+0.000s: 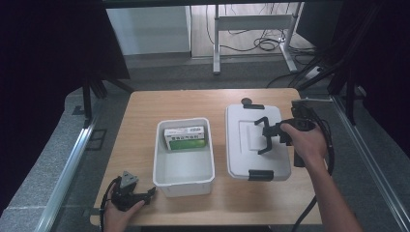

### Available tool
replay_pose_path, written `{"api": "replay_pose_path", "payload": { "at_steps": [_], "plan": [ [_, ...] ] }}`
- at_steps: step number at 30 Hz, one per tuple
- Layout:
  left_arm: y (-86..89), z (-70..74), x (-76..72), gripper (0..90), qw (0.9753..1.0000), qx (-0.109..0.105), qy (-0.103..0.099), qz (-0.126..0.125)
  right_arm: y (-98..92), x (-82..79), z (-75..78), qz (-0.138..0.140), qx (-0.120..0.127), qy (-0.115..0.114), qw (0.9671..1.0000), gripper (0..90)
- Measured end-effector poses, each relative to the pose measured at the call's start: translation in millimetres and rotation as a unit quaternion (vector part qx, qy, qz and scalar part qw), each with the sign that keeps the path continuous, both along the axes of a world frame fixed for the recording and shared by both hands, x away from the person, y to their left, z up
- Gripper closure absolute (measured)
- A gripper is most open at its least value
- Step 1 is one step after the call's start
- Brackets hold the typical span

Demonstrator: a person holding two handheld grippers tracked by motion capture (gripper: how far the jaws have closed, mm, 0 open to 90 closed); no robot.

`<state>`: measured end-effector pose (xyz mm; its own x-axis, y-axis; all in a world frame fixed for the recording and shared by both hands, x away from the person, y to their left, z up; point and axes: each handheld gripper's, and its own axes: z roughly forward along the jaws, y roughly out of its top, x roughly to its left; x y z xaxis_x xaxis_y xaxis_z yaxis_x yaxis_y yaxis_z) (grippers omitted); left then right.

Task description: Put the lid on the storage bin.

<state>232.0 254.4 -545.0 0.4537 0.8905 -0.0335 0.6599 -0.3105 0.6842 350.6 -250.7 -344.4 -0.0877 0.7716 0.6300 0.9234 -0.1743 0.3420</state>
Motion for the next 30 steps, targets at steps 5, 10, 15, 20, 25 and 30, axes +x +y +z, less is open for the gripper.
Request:
{"api": "replay_pose_path", "payload": {
  "at_steps": [5, 10, 15, 20, 25, 30],
  "plan": [
    [0.1, 0.1, -0.1, 12.9, 1.0000, 0.001, 0.001, 0.000, 7.9, -1.7, 9.2, 0.010, -0.001, -0.003, 0.9999, 83.7],
    [0.3, 0.1, -0.2, 12.9, 1.0000, 0.001, 0.001, -0.001, 14.3, -3.0, 15.6, 0.017, -0.003, -0.006, 0.9998, 83.7],
    [0.3, 0.1, -0.2, 12.9, 1.0000, 0.001, 0.001, -0.001, 17.0, -4.2, 20.1, 0.021, -0.004, -0.008, 0.9997, 83.7],
    [0.3, 0.1, -0.3, 12.9, 1.0000, 0.001, 0.001, -0.001, 24.4, -4.5, 22.9, 0.029, -0.001, -0.010, 0.9995, 83.7],
    [0.4, 0.1, -0.4, 12.9, 1.0000, 0.001, 0.000, -0.002, 31.7, -4.1, 22.7, 0.036, -0.001, -0.008, 0.9993, 83.7],
    [0.5, 0.1, -0.4, 12.9, 1.0000, 0.001, 0.000, -0.002, 37.5, -3.4, 23.3, 0.041, -0.002, -0.006, 0.9992, 83.7]
  ]
}}
